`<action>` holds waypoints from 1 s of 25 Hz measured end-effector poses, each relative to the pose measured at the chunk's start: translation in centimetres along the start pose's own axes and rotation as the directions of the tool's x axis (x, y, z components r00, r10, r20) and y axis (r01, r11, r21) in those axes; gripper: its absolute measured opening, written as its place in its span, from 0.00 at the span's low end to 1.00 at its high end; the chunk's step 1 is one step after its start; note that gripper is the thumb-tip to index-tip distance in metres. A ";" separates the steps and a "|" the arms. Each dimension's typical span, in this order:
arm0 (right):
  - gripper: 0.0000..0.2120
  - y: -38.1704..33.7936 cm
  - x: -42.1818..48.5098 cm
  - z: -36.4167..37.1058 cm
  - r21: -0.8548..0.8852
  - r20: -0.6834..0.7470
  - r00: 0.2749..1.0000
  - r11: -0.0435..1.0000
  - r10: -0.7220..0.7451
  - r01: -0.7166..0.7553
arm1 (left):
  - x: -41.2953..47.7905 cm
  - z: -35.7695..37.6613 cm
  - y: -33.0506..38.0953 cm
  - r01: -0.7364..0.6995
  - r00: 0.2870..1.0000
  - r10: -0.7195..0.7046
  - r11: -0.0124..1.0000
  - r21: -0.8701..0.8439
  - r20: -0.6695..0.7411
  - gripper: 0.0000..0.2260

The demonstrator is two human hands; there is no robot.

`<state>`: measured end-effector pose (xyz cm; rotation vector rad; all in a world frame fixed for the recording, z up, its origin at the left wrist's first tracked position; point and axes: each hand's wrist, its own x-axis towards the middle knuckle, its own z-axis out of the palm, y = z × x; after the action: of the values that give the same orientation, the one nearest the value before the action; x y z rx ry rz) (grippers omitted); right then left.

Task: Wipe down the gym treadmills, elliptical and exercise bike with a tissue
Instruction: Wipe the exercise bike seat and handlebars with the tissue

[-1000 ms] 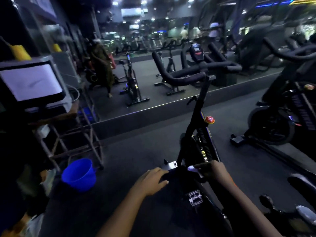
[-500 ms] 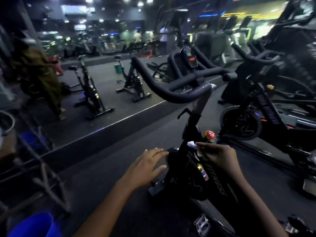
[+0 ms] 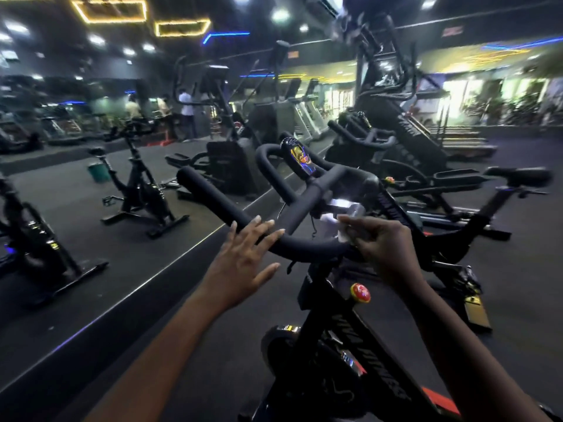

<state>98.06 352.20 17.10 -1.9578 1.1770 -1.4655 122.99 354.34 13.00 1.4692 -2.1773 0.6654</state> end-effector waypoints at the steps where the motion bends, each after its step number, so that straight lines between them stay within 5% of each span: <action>1: 0.11 0.0 1.1 0.5 -0.016 -0.005 1.000 1.000 -0.025 0.025 | 0.5 0.5 -0.6 -0.015 1.000 0.015 1.000 0.003 0.011 0.26; 7: 0.09 1.8 10.1 4.7 -0.216 0.003 0.994 0.971 -0.105 0.104 | 0.6 3.1 -2.7 -0.059 0.997 0.054 0.991 -0.121 -0.051 0.25; 14: 0.09 3.4 12.9 8.5 -0.504 0.169 0.984 0.862 0.048 0.045 | 0.3 3.9 -3.0 -0.110 0.986 0.086 0.978 -0.177 -0.141 0.24; 22: 0.12 0.0 4.5 9.6 -0.409 0.182 0.979 0.897 -0.097 0.165 | 0.4 4.3 -3.5 -0.163 0.973 0.124 0.966 -0.202 -0.193 0.24; 25: 0.09 -1.2 4.4 8.5 -0.347 0.218 0.975 0.930 -0.046 0.121 | 0.4 4.5 -3.5 -0.171 0.969 0.125 0.962 -0.215 -0.213 0.23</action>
<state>106.69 348.03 17.48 -2.3645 1.3532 -1.1065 125.73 350.22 10.20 1.0819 -2.1416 0.5573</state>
